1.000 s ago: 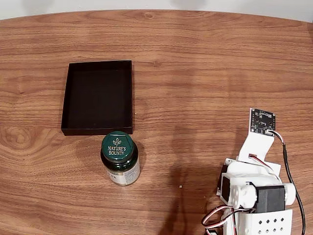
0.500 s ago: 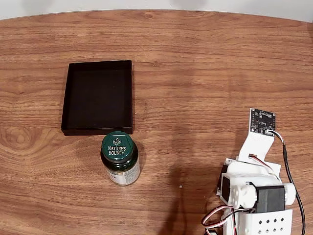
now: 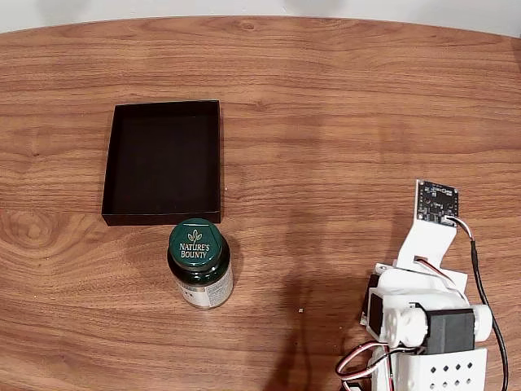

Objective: Pick up the pill bottle and place it in the black box.

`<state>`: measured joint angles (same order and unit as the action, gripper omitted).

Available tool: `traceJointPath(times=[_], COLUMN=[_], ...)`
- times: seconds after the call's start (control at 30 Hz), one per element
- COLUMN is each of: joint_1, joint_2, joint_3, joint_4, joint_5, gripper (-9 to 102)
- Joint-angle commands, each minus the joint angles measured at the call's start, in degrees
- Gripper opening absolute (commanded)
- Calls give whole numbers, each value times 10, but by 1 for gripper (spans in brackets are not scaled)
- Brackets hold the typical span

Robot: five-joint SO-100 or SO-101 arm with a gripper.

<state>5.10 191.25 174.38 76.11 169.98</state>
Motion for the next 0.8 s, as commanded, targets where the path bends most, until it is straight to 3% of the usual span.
traceJointPath(times=[0.0, 0.3, 0.77], joint_1=[12, 0, 4], joint_2=[0, -49, -155], joint_3=[-8, -9, -10], joint_4=[99, 68, -71], joint_5=[32, 123, 227], gripper=[2, 5, 6])
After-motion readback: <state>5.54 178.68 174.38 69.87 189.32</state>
